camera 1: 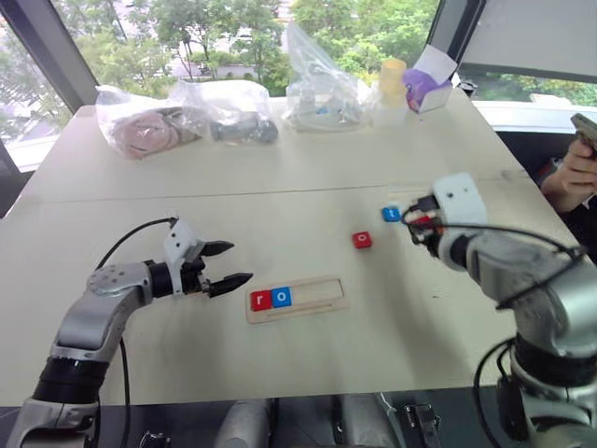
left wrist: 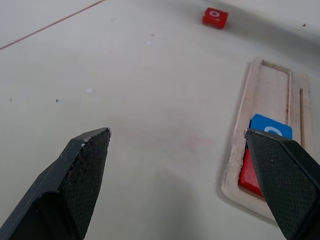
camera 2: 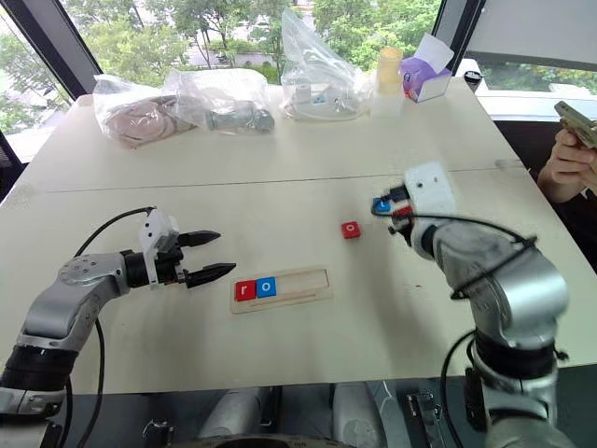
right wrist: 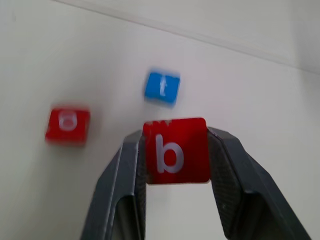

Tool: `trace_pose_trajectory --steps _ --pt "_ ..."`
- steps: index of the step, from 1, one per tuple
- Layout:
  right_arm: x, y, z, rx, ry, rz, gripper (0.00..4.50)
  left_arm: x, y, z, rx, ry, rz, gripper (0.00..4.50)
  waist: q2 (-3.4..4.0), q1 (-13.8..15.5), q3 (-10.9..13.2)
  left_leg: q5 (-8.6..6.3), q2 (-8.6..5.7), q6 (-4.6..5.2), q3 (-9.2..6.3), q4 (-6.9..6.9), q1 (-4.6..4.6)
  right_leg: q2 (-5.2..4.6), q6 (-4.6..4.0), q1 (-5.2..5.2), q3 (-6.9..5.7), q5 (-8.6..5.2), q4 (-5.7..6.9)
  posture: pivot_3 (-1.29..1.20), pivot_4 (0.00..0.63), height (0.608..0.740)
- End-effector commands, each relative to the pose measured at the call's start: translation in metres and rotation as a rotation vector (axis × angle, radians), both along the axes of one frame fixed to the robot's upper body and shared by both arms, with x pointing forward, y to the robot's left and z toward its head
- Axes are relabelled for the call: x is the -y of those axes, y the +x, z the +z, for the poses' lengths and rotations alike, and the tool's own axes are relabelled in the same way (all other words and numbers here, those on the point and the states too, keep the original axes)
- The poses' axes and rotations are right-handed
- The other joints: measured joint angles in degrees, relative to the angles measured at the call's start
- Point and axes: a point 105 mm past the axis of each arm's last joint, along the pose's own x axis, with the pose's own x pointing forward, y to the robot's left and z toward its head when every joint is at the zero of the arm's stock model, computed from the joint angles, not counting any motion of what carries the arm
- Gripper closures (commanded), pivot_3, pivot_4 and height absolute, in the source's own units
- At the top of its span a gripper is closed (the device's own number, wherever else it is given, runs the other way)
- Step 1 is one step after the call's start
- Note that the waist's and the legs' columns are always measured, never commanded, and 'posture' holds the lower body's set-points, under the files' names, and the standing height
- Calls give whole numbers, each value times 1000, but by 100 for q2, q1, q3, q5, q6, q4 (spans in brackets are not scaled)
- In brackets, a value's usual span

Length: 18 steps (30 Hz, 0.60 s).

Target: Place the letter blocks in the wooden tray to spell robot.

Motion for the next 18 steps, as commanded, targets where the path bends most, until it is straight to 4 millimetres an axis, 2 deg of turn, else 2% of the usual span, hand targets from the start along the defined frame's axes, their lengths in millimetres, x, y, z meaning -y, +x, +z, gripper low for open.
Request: trace_pose_trajectory --steps 1,9,18 --pt "0 -18 -3 29 12 -22 3369 2 5 8 48 6 -21 0 2 22 1 0 -1 0 5 2 0 0 1 -1 1 1 0 0 150 740" --pt "-7 -27 -21 16 105 -117 3369 3 8 12 61 12 -51 0 1 91 1 1 2 1 4 4 35 3 -2 30 3 2 -1 0 150 740" --pt "-20 -24 -30 -16 146 -103 3369 15 -29 -3 42 110 -246 0 3 73 2 1 3 1 2 -14 34 0 -3 32 8 2 -23 0 150 740"
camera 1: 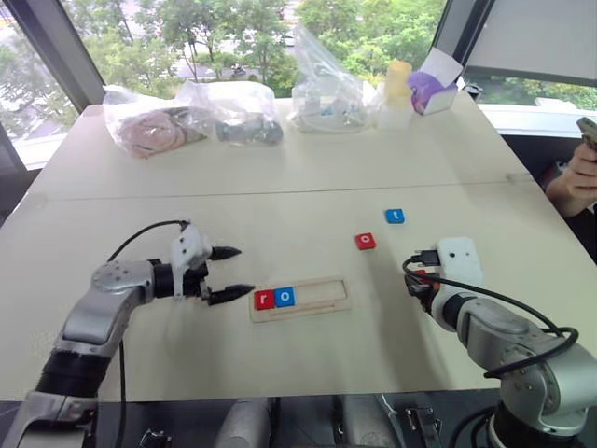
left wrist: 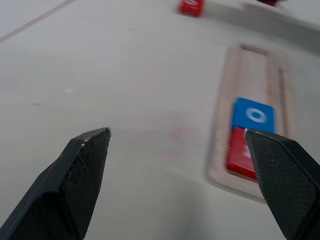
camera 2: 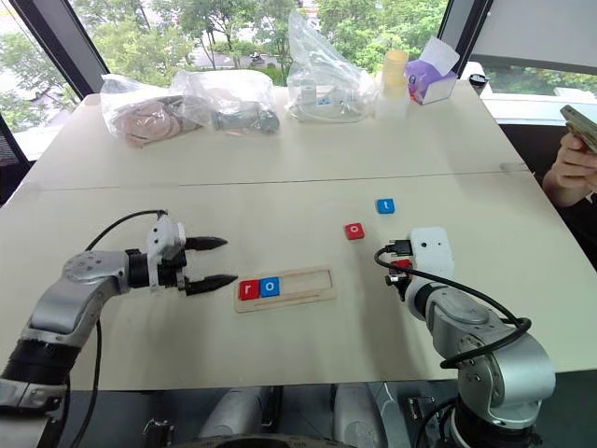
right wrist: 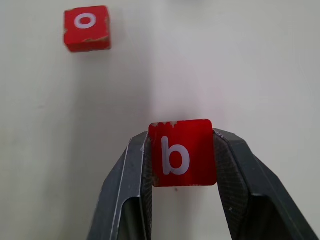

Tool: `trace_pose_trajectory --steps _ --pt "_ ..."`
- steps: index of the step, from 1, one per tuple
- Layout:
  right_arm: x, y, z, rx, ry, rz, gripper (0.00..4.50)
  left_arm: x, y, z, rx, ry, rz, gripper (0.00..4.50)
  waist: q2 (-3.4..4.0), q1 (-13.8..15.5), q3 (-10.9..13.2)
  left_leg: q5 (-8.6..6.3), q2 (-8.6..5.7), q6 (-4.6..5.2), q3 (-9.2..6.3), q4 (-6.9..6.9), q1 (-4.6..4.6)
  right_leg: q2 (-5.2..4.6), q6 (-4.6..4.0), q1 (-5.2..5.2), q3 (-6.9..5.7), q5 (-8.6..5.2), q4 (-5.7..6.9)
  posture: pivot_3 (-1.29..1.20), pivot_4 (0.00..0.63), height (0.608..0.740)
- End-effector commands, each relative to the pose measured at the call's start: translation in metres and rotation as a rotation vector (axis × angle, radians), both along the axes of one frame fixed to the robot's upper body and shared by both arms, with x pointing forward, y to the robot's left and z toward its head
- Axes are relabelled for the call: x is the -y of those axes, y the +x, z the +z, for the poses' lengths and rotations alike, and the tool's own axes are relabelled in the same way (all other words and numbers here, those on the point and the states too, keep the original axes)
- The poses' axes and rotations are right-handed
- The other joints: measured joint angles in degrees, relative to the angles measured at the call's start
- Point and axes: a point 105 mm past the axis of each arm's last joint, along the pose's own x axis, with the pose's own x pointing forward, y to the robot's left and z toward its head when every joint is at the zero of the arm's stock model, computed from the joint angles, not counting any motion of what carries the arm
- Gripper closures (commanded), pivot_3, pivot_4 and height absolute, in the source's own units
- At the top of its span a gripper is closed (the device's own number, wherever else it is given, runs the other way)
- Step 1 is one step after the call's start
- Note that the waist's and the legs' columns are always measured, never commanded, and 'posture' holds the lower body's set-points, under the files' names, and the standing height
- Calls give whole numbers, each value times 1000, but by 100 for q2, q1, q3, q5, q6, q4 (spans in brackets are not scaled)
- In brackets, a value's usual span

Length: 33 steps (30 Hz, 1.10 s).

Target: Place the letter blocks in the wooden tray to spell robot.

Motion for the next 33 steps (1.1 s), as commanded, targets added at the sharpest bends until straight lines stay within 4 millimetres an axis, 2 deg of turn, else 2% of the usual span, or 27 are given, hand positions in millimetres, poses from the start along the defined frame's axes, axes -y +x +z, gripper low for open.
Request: trace_pose_trajectory --steps 1,2,9,11,13,15,21,24,27,30,33 --pt "-6 2 4 15 0 16 3369 4 -8 7 39 18 -53 0 0 19 0 0 1 0 -3 0 0 0 0 0 -1 0 0 0 150 740" --pt "-6 3 4 15 1 17 3369 4 -9 8 39 15 -54 0 0 24 0 0 1 0 -6 2 0 0 0 1 -2 0 0 0 150 740" --pt "-10 6 6 10 -2 80 22 6 -15 28 65 -32 -90 0 0 28 0 0 0 0 -8 8 0 3 0 10 -6 0 -11 0 150 740" --pt "-10 5 8 0 -31 134 22 8 -16 36 81 -60 -104 0 0 27 0 -1 0 1 -8 7 0 3 0 11 -7 0 -13 0 150 740" --pt "-17 4 23 28 -61 290 22 12 -15 49 121 -103 -112 0 3 20 5 -2 -1 4 -6 8 -1 2 1 12 -8 0 -15 0 150 740" --pt "-14 6 41 58 -121 446 22 17 -15 61 140 -141 -130 0 5 28 18 -3 0 5 -6 10 0 3 2 20 -14 0 -22 0 150 740" --pt "4 12 67 85 -150 747 22 24 -18 69 142 -187 -173 0 -11 24 23 -7 2 20 -8 15 9 5 11 48 -28 -5 -42 0 150 740" --pt "14 10 62 82 -177 926 22 22 -24 64 115 -174 -210 0 -20 30 28 -10 2 25 -1 14 8 3 12 48 -26 -4 -44 0 150 740" --pt "26 3 42 25 -279 1080 22 19 -27 58 110 -144 -232 0 -20 33 28 -11 2 25 1 15 8 2 12 49 -26 -4 -46 0 150 740" --pt "37 0 16 -40 -329 1163 22 15 -29 50 111 -102 -247 0 -21 21 29 -11 2 25 2 16 8 0 12 48 -26 -4 -45 0 150 740" --pt "38 5 5 -30 -332 1188 22 13 -33 45 105 -85 -262 0 -16 27 32 -10 2 24 5 18 10 -1 11 48 -22 -4 -45 0 150 740"
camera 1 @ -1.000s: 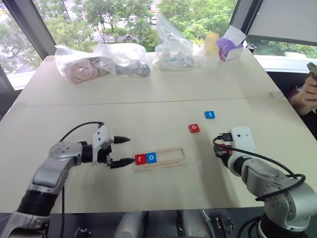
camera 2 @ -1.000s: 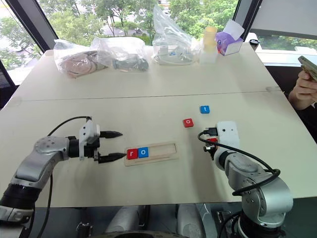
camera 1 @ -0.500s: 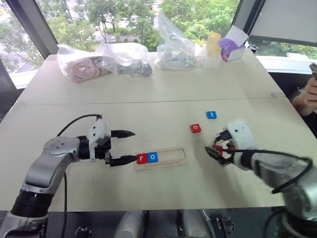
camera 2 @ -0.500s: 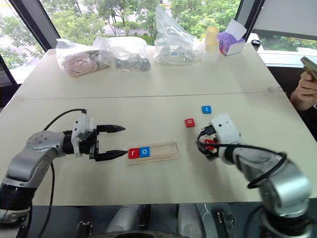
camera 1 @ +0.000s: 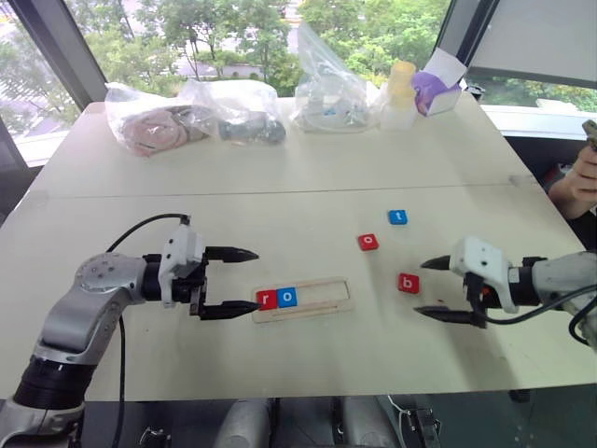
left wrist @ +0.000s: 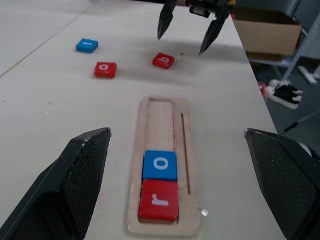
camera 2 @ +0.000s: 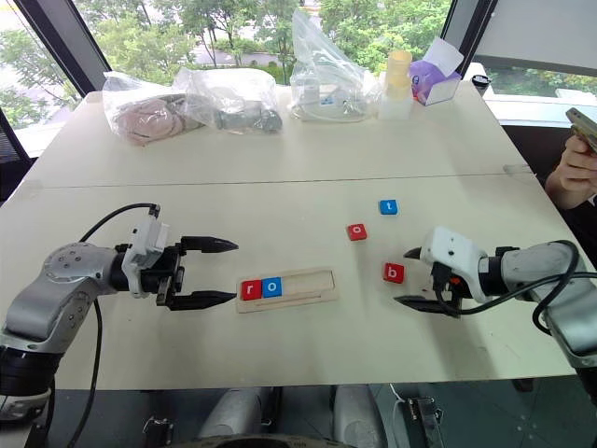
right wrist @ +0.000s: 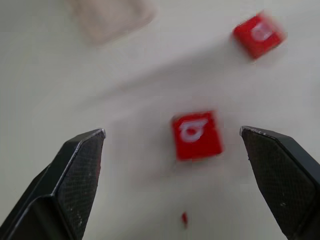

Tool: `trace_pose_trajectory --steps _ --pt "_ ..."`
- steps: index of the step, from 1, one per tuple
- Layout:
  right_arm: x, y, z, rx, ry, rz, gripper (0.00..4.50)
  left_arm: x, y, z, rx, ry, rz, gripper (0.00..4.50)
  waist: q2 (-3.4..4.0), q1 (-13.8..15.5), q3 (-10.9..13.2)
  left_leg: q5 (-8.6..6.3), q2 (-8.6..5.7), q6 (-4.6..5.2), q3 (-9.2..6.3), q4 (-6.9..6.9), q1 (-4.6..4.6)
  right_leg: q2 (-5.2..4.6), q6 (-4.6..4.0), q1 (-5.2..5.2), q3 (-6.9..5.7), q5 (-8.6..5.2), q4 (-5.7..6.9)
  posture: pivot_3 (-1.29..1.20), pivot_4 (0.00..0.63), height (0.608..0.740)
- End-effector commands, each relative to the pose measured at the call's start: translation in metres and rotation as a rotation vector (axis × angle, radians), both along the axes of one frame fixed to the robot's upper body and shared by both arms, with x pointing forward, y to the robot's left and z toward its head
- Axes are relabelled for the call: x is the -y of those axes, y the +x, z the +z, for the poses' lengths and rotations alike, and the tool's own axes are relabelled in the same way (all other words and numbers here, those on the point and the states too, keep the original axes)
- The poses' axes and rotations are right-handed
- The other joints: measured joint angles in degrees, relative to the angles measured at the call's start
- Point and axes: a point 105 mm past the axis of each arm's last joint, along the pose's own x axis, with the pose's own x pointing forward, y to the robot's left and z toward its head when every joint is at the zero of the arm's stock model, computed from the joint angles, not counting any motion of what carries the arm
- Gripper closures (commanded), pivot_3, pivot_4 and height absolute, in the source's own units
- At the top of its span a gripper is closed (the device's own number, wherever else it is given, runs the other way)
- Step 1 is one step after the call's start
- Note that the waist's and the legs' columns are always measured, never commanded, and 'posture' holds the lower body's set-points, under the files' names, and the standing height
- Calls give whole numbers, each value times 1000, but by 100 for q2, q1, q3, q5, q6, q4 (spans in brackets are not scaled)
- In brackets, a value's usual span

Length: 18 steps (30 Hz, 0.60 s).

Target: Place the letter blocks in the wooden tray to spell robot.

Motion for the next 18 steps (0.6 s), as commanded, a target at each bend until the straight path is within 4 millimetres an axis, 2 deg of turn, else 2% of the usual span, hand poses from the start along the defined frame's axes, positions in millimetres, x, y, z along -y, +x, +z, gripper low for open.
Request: trace_pose_trajectory --steps 1,8,15,18 --pt "-2 8 0 58 3 44 22 -2 -6 -1 11 20 -28 0 0 1 1 0 1 -1 -1 0 0 0 -1 0 1 0 0 0 150 740" --pt "-4 23 -12 97 19 33 22 -6 -12 -6 -17 31 -32 0 1 24 2 1 6 -3 -1 3 -1 -1 -5 -1 6 2 0 0 150 740" --pt "5 30 -23 77 4 -7 22 -6 -14 -7 -11 33 -19 0 1 19 2 1 7 -3 -1 4 1 -2 -7 1 7 3 0 0 150 740" --pt "10 30 -25 60 10 -28 856 -7 -13 -8 -6 36 -12 0 0 21 1 2 7 -4 -2 8 2 -1 -9 5 7 4 0 0 150 740"
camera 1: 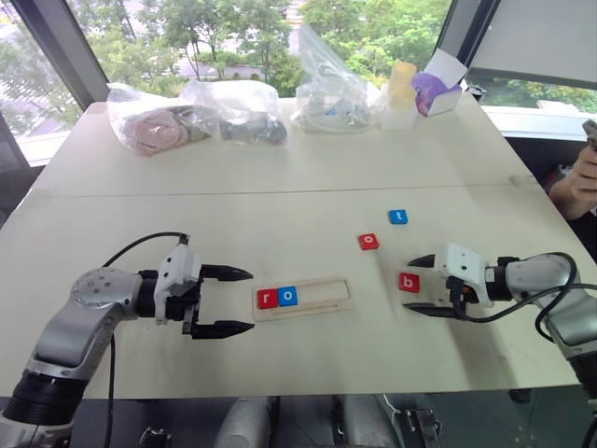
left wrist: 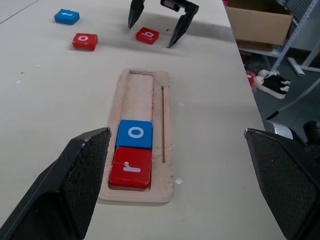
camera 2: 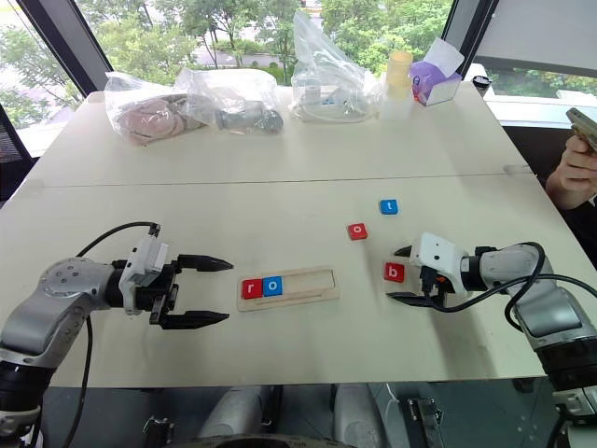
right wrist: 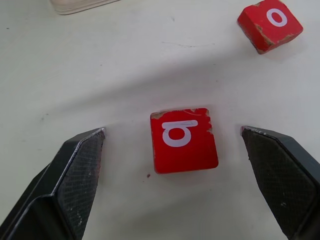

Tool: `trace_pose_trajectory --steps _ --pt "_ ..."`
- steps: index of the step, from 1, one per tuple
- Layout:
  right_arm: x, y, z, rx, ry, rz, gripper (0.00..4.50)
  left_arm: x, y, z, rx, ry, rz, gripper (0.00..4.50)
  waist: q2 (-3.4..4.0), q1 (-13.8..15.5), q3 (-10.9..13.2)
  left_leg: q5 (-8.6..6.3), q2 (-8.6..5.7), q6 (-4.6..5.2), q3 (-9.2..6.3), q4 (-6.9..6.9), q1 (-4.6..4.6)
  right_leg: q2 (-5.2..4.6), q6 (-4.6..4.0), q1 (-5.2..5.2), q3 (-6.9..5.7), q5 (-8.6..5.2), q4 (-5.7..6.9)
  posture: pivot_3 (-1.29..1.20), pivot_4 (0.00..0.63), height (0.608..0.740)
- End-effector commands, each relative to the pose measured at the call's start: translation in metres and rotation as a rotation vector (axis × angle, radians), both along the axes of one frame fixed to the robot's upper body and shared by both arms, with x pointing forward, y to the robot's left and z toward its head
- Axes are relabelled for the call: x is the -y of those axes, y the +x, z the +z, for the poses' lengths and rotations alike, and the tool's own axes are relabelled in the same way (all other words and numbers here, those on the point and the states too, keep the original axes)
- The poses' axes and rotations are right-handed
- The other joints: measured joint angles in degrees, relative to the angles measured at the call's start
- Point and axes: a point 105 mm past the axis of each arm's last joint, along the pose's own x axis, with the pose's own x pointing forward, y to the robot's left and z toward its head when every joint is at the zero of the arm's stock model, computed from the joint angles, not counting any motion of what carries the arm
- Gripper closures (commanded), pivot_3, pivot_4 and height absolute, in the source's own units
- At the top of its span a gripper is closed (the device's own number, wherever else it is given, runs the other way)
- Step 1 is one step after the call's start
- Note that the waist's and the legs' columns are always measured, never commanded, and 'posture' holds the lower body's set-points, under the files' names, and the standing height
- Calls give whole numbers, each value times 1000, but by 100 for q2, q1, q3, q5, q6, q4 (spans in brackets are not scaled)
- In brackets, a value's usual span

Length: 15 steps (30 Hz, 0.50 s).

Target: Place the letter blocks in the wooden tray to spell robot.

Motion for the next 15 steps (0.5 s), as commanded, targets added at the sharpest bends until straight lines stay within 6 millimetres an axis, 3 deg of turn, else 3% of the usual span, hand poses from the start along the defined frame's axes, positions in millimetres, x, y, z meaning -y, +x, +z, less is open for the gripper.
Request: trace_pose_trajectory --steps 1,5,9,12,15 --pt "11 1 -8 -32 -16 -53 1330 -1 0 8 52 7 0 0 0 1 0 0 0 0 0 2 0 0 -1 1 0 0 0 0 150 740" --pt "6 -1 -8 -41 10 -49 3329 -1 2 8 57 9 6 0 -1 1 -1 0 0 0 0 11 0 0 -5 5 0 3 0 0 150 740" --pt "-12 4 3 57 -28 14 3359 -3 3 8 48 12 9 0 -1 -14 -1 0 2 0 0 13 1 1 -8 6 1 4 0 0 150 740" --pt "-53 -3 37 113 16 176 3359 -5 1 7 23 26 -15 0 4 -39 2 0 12 -1 3 11 1 6 -14 -1 1 9 2 0 150 740" --pt "-82 -14 51 105 34 296 3359 -7 -1 6 15 46 -42 0 17 -25 9 1 23 -2 6 3 -1 13 -16 -13 1 13 5 0 150 740"
